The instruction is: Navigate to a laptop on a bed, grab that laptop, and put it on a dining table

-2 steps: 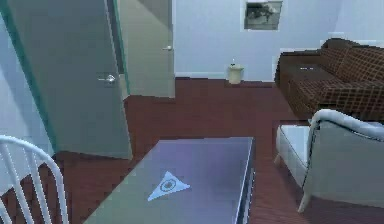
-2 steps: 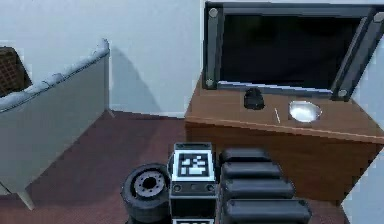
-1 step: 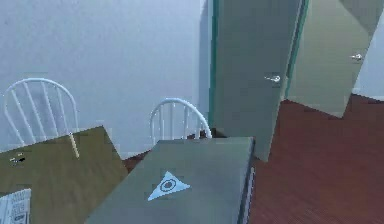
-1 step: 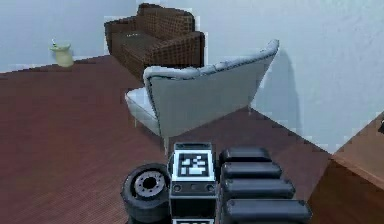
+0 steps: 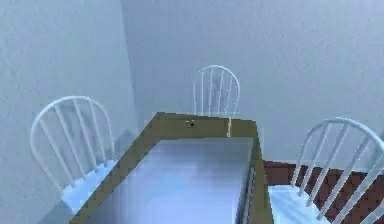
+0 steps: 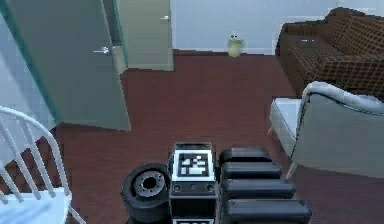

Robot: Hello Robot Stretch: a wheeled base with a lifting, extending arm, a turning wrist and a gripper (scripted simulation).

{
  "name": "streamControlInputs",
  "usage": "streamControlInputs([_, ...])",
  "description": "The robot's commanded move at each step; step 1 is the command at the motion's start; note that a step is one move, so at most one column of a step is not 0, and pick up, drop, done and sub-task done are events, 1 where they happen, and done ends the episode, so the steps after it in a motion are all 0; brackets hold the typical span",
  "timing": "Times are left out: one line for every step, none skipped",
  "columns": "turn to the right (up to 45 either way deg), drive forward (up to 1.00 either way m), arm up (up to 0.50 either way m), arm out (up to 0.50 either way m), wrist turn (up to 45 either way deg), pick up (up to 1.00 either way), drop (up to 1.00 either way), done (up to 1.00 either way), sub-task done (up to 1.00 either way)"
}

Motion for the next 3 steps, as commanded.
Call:
streamControlInputs([-45.0, 0.0, 0.0, 0.0, 0.0, 0.0, 0.0, 0.0, 0.0])
streamControlInputs([-33.0, 0.0, 0.0, 0.0, 0.0, 0.0, 0.0, 0.0, 0.0])
streamControlInputs([-3.0, 0.0, 0.0, 0.0, 0.0, 0.0, 0.0, 0.0, 0.0])
